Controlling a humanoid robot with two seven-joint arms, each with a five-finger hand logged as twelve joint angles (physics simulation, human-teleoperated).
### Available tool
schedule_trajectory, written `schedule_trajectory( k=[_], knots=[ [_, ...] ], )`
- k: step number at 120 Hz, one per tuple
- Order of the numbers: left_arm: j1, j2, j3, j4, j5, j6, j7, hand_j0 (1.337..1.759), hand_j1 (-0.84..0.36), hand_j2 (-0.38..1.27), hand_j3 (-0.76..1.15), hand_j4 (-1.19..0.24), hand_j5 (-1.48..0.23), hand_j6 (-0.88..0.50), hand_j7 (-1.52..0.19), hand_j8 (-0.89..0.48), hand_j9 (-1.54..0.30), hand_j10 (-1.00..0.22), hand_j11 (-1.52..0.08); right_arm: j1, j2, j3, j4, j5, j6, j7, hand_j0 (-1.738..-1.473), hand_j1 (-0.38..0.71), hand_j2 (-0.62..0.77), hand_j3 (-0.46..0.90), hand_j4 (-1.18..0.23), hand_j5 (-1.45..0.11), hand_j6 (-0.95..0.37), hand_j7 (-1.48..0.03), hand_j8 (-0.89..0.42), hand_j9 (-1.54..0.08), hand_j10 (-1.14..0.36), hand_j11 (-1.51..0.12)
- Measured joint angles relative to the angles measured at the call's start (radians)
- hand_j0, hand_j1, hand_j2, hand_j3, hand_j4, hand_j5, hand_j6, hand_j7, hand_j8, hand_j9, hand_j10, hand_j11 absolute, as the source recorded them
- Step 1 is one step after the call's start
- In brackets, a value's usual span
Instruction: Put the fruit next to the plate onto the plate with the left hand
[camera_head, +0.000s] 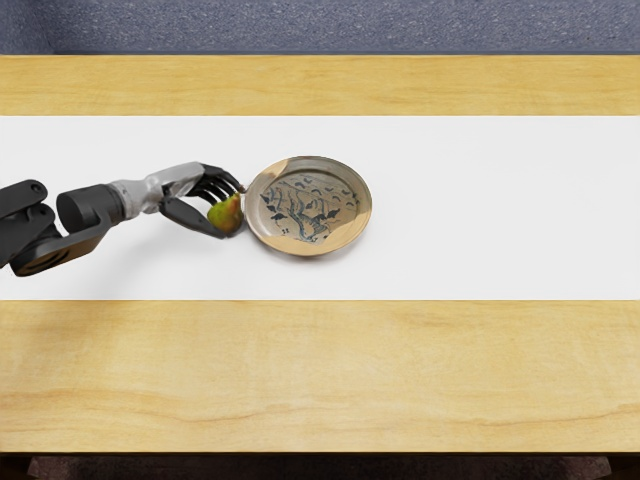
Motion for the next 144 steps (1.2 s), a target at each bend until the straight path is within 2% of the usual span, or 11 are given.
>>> schedule_trajectory(
  k=[18, 52, 74, 80, 90, 93, 116, 124, 133, 144],
  knots=[
    [-0.001, -0.012, 0.006, 0.012, 0.001, -0.001, 0.0, 1.658, -0.25, 0.1, 0.0, -0.51, -0.65, -0.51, -0.65, -0.5, -0.65, -0.5, -0.65, -0.001, 0.0, 0.0, 0.0, 0.0, 0.0, 0.0, -1.658, -0.31, -0.01, 0.0, -0.03, -0.04, -0.03, -0.04, -0.03, -0.04, -0.03, -0.04],
    [-0.002, -0.006, 0.027, 0.014, -0.007, -0.012, 0.0, 1.653, -0.28, 0.16, 0.0, -0.65, -0.79, -0.49, -0.81, -0.41, -0.83, -0.46, -0.85, -0.002, 0.0, 0.0, 0.002, 0.0, 0.0, 0.0, -1.658, -0.31, -0.01, 0.0, -0.03, -0.04, -0.03, -0.04, -0.03, -0.04, -0.03, -0.04],
    [-0.008, -0.003, 0.035, 0.013, -0.002, -0.041, 0.002, 1.652, -0.23, 0.37, 0.0, -0.75, -0.91, -0.58, -0.93, -0.48, -0.96, -0.59, -0.98, -0.002, 0.0, 0.0, 0.003, 0.0, 0.0, 0.0, -1.658, -0.31, -0.01, 0.0, -0.03, -0.04, -0.03, -0.04, -0.03, -0.04, -0.03, -0.04],
    [-0.009, -0.003, 0.035, 0.012, -0.001, -0.047, 0.002, 1.652, -0.23, 0.4, 0.0, -0.76, -0.94, -0.58, -0.95, -0.49, -0.99, -0.6, -1.01, -0.002, 0.0, 0.0, 0.003, 0.0, 0.0, 0.0, -1.658, -0.31, -0.01, 0.0, -0.03, -0.04, -0.03, -0.04, -0.03, -0.04, -0.03, -0.04],
    [-0.009, -0.002, 0.035, 0.008, -0.002, -0.053, 0.004, 1.651, -0.26, 0.48, 0.0, -0.74, -0.97, -0.56, -0.97, -0.47, -1.01, -0.57, -1.04, -0.002, 0.0, 0.0, 0.003, 0.0, 0.0, 0.0, -1.658, -0.31, -0.01, 0.0, -0.03, -0.04, -0.03, -0.04, -0.03, -0.04, -0.03, -0.04],
    [-0.011, -0.002, 0.036, 0.008, -0.001, -0.055, 0.004, 1.651, -0.26, 0.45, 0.0, -0.72, -0.98, -0.54, -0.98, -0.46, -1.02, -0.56, -1.05, -0.002, 0.0, 0.0, 0.003, 0.0, 0.0, 0.0, -1.658, -0.31, -0.01, 0.0, -0.03, -0.04, -0.03, -0.04, -0.03, -0.04, -0.03, -0.04],
    [-0.024, 0.024, 0.036, -0.005, -0.001, -0.079, 0.008, 1.65, -0.28, 0.51, 0.0, -0.67, -1.08, -0.5, -1.02, -0.41, -1.06, -0.54, -1.09, -0.005, 0.0, 0.0, 0.004, 0.0, 0.0, 0.0, -1.658, -0.31, -0.01, 0.0, -0.03, -0.04, -0.03, -0.04, -0.03, -0.04, -0.03, -0.04],
    [-0.027, 0.036, 0.035, -0.014, -0.002, -0.087, 0.009, 1.65, -0.28, 0.5, 0.0, -0.65, -1.1, -0.49, -1.04, -0.4, -1.07, -0.53, -1.09, -0.006, 0.0, 0.0, 0.004, 0.0, 0.0, 0.0, -1.658, -0.31, -0.01, 0.0, -0.03, -0.04, -0.03, -0.04, -0.03, -0.04, -0.03, -0.04],
    [-0.033, 0.057, 0.032, -0.032, -0.004, -0.089, 0.012, 1.651, -0.24, 0.42, 0.0, -0.66, -1.1, -0.5, -1.05, -0.41, -1.08, -0.55, -1.09, -0.006, 0.0, 0.0, 0.006, 0.0, 0.0, 0.0, -1.658, -0.31, -0.01, 0.0, -0.03, -0.04, -0.03, -0.04, -0.03, -0.04, -0.03, -0.04],
    [-0.043, 0.083, 0.029, -0.064, -0.013, -0.091, 0.019, 1.652, -0.24, 0.42, 0.0, -0.66, -1.11, -0.5, -1.05, -0.42, -1.08, -0.56, -1.08, -0.006, 0.0, 0.0, 0.007, 0.0, 0.0, 0.0, -1.658, -0.31, -0.01, 0.0, -0.03, -0.04, -0.03, -0.04, -0.03, -0.04, -0.03, -0.04]
  ],
)
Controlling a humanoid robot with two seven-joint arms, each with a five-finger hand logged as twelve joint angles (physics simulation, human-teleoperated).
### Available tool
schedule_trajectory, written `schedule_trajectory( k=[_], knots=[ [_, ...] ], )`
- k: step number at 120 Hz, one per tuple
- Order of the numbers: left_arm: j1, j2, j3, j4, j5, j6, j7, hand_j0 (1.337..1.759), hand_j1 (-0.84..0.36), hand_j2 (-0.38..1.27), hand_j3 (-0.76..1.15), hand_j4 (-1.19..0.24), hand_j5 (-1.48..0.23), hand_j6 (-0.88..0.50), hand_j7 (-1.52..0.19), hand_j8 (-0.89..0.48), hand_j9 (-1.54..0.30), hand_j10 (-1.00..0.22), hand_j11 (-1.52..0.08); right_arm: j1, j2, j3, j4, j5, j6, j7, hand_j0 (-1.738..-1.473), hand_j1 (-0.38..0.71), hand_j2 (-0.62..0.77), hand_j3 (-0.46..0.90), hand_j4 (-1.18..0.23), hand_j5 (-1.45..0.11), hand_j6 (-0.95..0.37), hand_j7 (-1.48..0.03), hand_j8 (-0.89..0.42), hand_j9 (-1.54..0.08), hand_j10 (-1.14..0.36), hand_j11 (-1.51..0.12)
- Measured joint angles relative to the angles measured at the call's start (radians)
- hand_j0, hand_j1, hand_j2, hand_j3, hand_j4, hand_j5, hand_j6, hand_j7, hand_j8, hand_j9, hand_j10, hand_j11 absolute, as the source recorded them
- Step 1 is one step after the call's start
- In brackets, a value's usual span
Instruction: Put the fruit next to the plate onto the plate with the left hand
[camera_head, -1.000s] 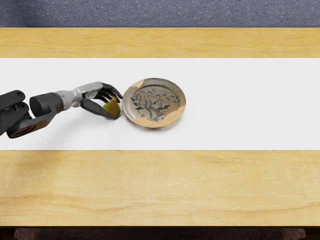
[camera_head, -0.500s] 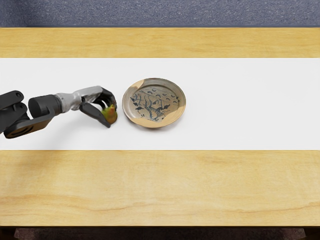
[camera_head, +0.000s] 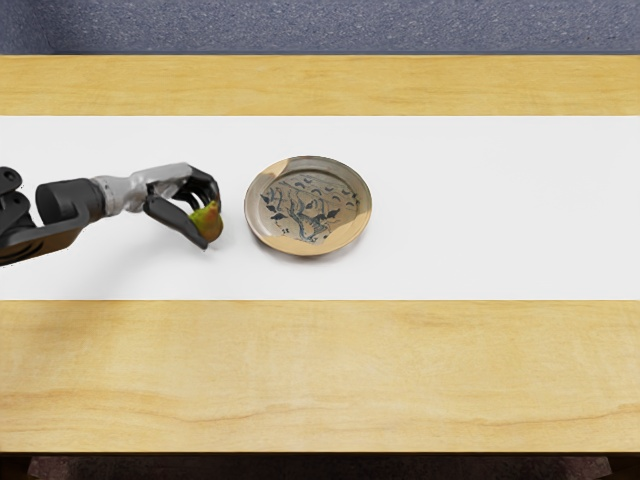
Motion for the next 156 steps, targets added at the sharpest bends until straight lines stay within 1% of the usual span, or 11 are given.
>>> schedule_trajectory(
  k=[15, 34, 60, 65, 82, 108, 109, 111, 118, 127, 156],
  knots=[
    [-0.042, 0.009, -0.002, -0.039, -0.022, -0.001, 0.018, 1.652, -0.21, 0.37, 0.0, -0.68, -1.11, -0.51, -1.06, -0.43, -1.08, -0.57, -1.08, 0.0, 0.0, 0.001, 0.001, 0.0, 0.0, 0.0, -1.658, -0.31, -0.01, 0.0, -0.03, -0.04, -0.03, -0.04, -0.03, -0.04, -0.03, -0.04],
    [-0.092, 0.008, -0.002, -0.066, -0.042, -0.001, 0.043, 1.653, -0.21, 0.39, 0.0, -0.69, -1.11, -0.51, -1.06, -0.44, -1.07, -0.58, -1.08, -0.001, 0.0, 0.001, 0.0, 0.0, 0.0, 0.0, -1.658, -0.31, -0.01, 0.0, -0.03, -0.04, -0.03, -0.04, -0.03, -0.04, -0.03, -0.04],
    [-0.144, -0.038, -0.002, -0.071, -0.057, 0.006, 0.064, 1.653, -0.19, 0.37, 0.0, -0.7, -1.1, -0.53, -1.06, -0.46, -1.07, -0.59, -1.07, -0.002, 0.0, 0.001, -0.002, 0.0, 0.0, 0.0, -1.658, -0.31, -0.01, 0.0, -0.03, -0.04, -0.03, -0.04, -0.03, -0.04, -0.03, -0.04],
    [-0.15, -0.093, 0.001, -0.057, -0.058, 0.008, 0.066, 1.653, -0.2, 0.41, 0.0, -0.72, -1.1, -0.53, -1.05, -0.47, -1.06, -0.59, -1.07, -0.002, 0.0, 0.001, -0.003, 0.0, 0.0, 0.0, -1.658, -0.31, -0.01, 0.0, -0.03, -0.04, -0.03, -0.04, -0.03, -0.04, -0.03, -0.04],
    [-0.166, -0.172, 0.007, 0.012, -0.051, 0.009, 0.068, 1.654, -0.23, 0.47, 0.0, -0.71, -1.12, -0.52, -1.04, -0.46, -1.05, -0.57, -1.06, -0.002, 0.0, 0.001, -0.005, 0.0, 0.0, 0.0, -1.658, -0.31, -0.01, 0.0, -0.03, -0.04, -0.03, -0.04, -0.03, -0.04, -0.03, -0.04],
    [-0.226, -0.335, 0.057, 0.186, -0.04, 0.011, 0.069, 1.655, -0.28, 0.56, 0.0, -0.69, -1.11, -0.51, -1.03, -0.45, -1.04, -0.56, -1.05, -0.002, 0.0, 0.0, -0.005, 0.0, 0.0, 0.0, -1.658, -0.31, -0.01, 0.0, -0.03, -0.04, -0.03, -0.04, -0.03, -0.04, -0.03, -0.04],
    [-0.226, -0.339, 0.06, 0.193, -0.041, 0.011, 0.069, 1.655, -0.28, 0.57, 0.0, -0.7, -1.11, -0.51, -1.02, -0.48, -1.04, -0.55, -1.05, -0.002, 0.0, 0.0, -0.005, 0.0, 0.0, 0.0, -1.658, -0.31, -0.01, 0.0, -0.03, -0.04, -0.03, -0.04, -0.03, -0.04, -0.03, -0.04],
    [-0.227, -0.345, 0.066, 0.206, -0.041, 0.011, 0.069, 1.655, -0.29, 0.6, 0.0, -0.69, -1.11, -0.5, -1.03, -0.45, -1.04, -0.57, -1.05, -0.002, 0.0, 0.0, -0.005, 0.0, 0.0, 0.0, -1.658, -0.31, -0.01, 0.0, -0.03, -0.04, -0.03, -0.04, -0.03, -0.04, -0.03, -0.04],
    [-0.227, -0.351, 0.082, 0.241, -0.041, 0.013, 0.068, 1.656, -0.33, 0.66, 0.0, -0.69, -1.1, -0.51, -1.03, -0.44, -1.03, -0.57, -1.04, -0.002, 0.0, 0.0, -0.005, 0.0, 0.0, 0.0, -1.658, -0.31, -0.01, 0.0, -0.03, -0.04, -0.03, -0.04, -0.03, -0.04, -0.03, -0.04],
    [-0.227, -0.372, 0.098, 0.265, -0.041, 0.014, 0.068, 1.656, -0.35, 0.71, 0.0, -0.71, -1.08, -0.51, -1.04, -0.45, -1.03, -0.59, -1.03, -0.002, 0.0, 0.0, -0.005, 0.0, 0.0, 0.0, -1.658, -0.31, -0.01, 0.0, -0.03, -0.04, -0.03, -0.04, -0.03, -0.04, -0.03, -0.04],
    [-0.218, -0.377, 0.118, 0.287, -0.041, 0.014, 0.068, 1.656, -0.34, 0.7, 0.0, -0.72, -1.07, -0.51, -1.04, -0.46, -1.02, -0.6, -1.03, -0.003, 0.0, 0.0, -0.005, 0.0, 0.0, 0.0, -1.658, -0.31, -0.01, 0.0, -0.03, -0.04, -0.03, -0.04, -0.03, -0.04, -0.03, -0.04]
  ],
)
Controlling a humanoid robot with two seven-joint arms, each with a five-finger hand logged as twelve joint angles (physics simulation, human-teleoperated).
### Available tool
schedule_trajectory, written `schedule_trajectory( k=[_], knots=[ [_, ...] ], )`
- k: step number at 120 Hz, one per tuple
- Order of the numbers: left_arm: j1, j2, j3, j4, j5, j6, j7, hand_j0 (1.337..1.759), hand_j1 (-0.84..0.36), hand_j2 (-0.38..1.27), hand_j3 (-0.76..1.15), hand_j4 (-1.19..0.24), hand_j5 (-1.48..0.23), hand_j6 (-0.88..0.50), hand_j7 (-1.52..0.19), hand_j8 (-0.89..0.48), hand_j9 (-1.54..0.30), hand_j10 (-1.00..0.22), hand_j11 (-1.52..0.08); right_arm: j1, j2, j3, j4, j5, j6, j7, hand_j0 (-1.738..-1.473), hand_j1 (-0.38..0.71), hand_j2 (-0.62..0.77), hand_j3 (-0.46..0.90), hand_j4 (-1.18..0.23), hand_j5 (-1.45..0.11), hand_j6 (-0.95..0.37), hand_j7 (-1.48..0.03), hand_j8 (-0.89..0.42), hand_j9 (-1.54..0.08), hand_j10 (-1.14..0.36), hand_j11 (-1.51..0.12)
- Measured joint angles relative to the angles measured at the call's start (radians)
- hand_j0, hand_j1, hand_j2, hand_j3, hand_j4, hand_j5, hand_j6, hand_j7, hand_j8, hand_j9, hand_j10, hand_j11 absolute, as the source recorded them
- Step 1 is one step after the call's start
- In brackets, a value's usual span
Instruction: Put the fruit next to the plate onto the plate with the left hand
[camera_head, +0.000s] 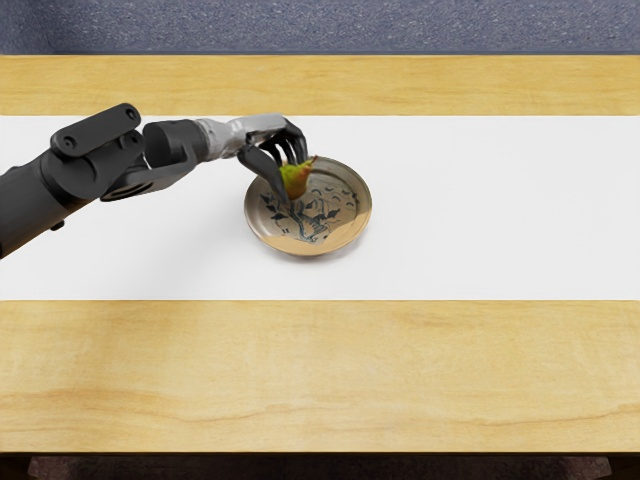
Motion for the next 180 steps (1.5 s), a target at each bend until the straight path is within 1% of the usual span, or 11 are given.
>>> schedule_trajectory(
  k=[14, 19, 30, 39, 51, 65, 85, 100, 109, 161, 180],
  knots=[
    [0.002, -0.001, 0.0, 0.001, -0.005, 0.0, 0.0, 1.656, -0.33, 0.67, 0.0, -0.73, -1.04, -0.52, -1.01, -0.47, -0.99, -0.6, -0.99, 0.0, 0.0, 0.0, 0.0, 0.0, 0.0, 0.0, -1.658, -0.31, -0.01, 0.0, -0.03, -0.04, -0.03, -0.04, -0.03, -0.04, -0.03, -0.04],
    [0.004, -0.016, -0.002, 0.001, -0.027, 0.004, 0.0, 1.657, -0.27, 0.56, 0.0, -0.66, -0.92, -0.48, -0.9, -0.45, -0.88, -0.57, -0.89, 0.0, 0.0, 0.0, 0.0, 0.0, 0.0, 0.0, -1.658, -0.31, -0.01, 0.0, -0.03, -0.04, -0.03, -0.04, -0.03, -0.04, -0.03, -0.04],
    [0.003, -0.023, -0.004, -0.002, -0.093, 0.012, 0.0, 1.657, -0.07, 0.36, 0.0, -0.43, -0.61, -0.32, -0.59, -0.3, -0.58, -0.38, -0.59, -0.002, 0.0, 0.0, 0.0, 0.0, 0.0, 0.0, -1.658, -0.31, -0.01, 0.0, -0.03, -0.04, -0.03, -0.04, -0.03, -0.04, -0.03, -0.04],
    [0.006, -0.022, -0.004, -0.005, -0.118, 0.013, 0.0, 1.657, 0.06, 0.25, 0.0, -0.3, -0.42, -0.22, -0.41, -0.21, -0.4, -0.26, -0.41, -0.004, 0.0, 0.0, 0.001, 0.0, 0.0, 0.0, -1.658, -0.31, -0.01, 0.0, -0.03, -0.04, -0.03, -0.04, -0.03, -0.04, -0.03, -0.04],
    [0.008, -0.018, -0.004, -0.01, -0.133, 0.008, 0.0, 1.658, 0.17, 0.15, 0.0, -0.19, -0.26, -0.14, -0.25, -0.13, -0.25, -0.16, -0.25, -0.005, 0.0, 0.0, 0.002, 0.0, 0.0, 0.0, -1.658, -0.31, -0.01, 0.0, -0.03, -0.04, -0.03, -0.04, -0.03, -0.04, -0.03, -0.04],
    [0.021, -0.001, -0.004, -0.016, -0.14, 0.002, 0.0, 1.658, 0.25, 0.09, 0.0, -0.11, -0.15, -0.08, -0.14, -0.07, -0.14, -0.09, -0.14, -0.006, 0.0, 0.0, 0.002, 0.0, 0.0, 0.0, -1.658, -0.31, -0.01, 0.0, -0.03, -0.04, -0.03, -0.04, -0.03, -0.04, -0.03, -0.04],
    [0.027, 0.068, -0.011, -0.022, -0.145, -0.081, -0.001, 1.658, 0.31, 0.04, 0.0, -0.05, -0.06, -0.04, -0.06, -0.03, -0.06, -0.04, -0.06, -0.006, 0.0, 0.0, 0.002, 0.0, 0.0, -0.001, -1.658, -0.31, -0.01, 0.0, -0.03, -0.04, -0.03, -0.04, -0.03, -0.04, -0.03, -0.04],
    [0.032, 0.204, -0.013, -0.049, -0.208, -0.2, -0.002, 1.658, 0.33, 0.02, 0.0, -0.03, -0.04, -0.02, -0.03, -0.02, -0.03, -0.02, -0.03, -0.006, 0.0, 0.0, 0.002, 0.0, 0.0, -0.001, -1.658, -0.31, -0.01, 0.0, -0.03, -0.04, -0.03, -0.04, -0.03, -0.04, -0.03, -0.04],
    [0.041, 0.248, -0.013, -0.056, -0.25, -0.236, -0.003, 1.658, 0.33, 0.02, 0.0, -0.02, -0.02, -0.01, -0.02, -0.01, -0.02, -0.02, -0.02, -0.006, 0.0, 0.001, 0.003, 0.001, 0.001, -0.001, -1.658, -0.31, -0.01, 0.0, -0.03, -0.04, -0.03, -0.04, -0.03, -0.04, -0.03, -0.04],
    [0.071, 0.264, -0.011, -0.062, -0.289, -0.269, -0.002, 1.658, 0.35, 0.0, 0.0, 0.0, 0.0, 0.0, 0.0, 0.0, 0.0, 0.0, 0.0, -0.006, 0.0, 0.001, 0.006, 0.002, 0.001, -0.002, -1.658, -0.31, -0.01, 0.0, -0.03, -0.04, -0.03, -0.04, -0.03, -0.04, -0.03, -0.04],
    [0.083, 0.316, -0.013, -0.062, -0.293, -0.269, -0.002, 1.658, 0.35, 0.0, 0.0, 0.0, 0.0, 0.0, 0.0, 0.0, 0.0, 0.0, 0.0, -0.005, 0.0, 0.001, 0.007, 0.002, 0.001, -0.003, -1.658, -0.31, -0.01, 0.0, -0.03, -0.04, -0.03, -0.04, -0.03, -0.04, -0.03, -0.04]
  ],
)
